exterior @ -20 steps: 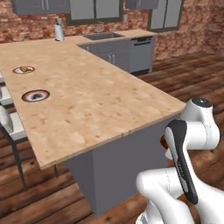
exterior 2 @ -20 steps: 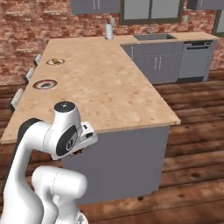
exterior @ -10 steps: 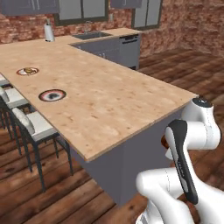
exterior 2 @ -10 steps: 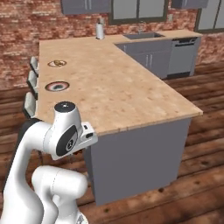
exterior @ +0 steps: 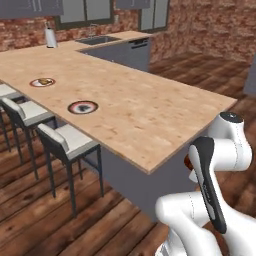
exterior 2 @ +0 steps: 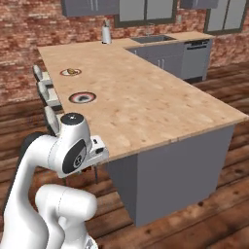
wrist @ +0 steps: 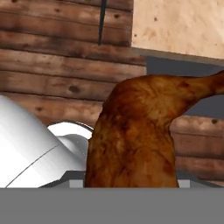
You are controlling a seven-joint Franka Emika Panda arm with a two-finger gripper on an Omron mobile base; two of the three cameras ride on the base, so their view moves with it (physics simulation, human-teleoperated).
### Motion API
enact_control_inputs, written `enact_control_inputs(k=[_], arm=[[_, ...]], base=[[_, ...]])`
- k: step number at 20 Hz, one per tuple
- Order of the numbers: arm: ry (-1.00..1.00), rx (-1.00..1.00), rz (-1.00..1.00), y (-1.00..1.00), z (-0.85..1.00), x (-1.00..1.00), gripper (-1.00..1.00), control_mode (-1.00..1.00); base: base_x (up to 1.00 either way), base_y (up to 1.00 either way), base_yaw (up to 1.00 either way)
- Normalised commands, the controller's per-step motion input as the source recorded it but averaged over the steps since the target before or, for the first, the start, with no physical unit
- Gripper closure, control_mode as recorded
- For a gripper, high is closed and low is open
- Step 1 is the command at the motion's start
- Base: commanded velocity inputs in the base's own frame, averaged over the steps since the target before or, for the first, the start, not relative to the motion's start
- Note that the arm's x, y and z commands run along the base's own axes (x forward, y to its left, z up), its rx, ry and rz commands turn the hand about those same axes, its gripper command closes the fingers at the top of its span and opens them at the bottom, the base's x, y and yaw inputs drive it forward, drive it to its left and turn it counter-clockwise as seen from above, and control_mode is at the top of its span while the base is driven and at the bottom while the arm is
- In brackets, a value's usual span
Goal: Take the chicken drumsticks from the pan and place one on each plate on the dining counter.
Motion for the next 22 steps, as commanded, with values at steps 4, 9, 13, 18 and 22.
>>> enact_control_inputs(k=[4, 9, 13, 18, 22], arm=[[0.00, 0.00, 0.00, 0.00, 0.00, 0.00, 1.00, 1.00], [0.00, 0.00, 0.00, 0.00, 0.00, 0.00, 1.00, 1.00], [0.00, 0.00, 0.00, 0.00, 0.00, 0.00, 1.00, 1.00], [0.00, 0.00, 0.00, 0.00, 0.00, 0.00, 1.00, 1.00], [0.00, 0.00, 0.00, 0.00, 0.00, 0.00, 1.00, 1.00]], base=[[0.00, 1.00, -0.28], [0.00, 1.00, -0.32], [0.22, 1.00, -0.36], [0.42, 1.00, -0.35], [0.44, 0.91, -0.30]])
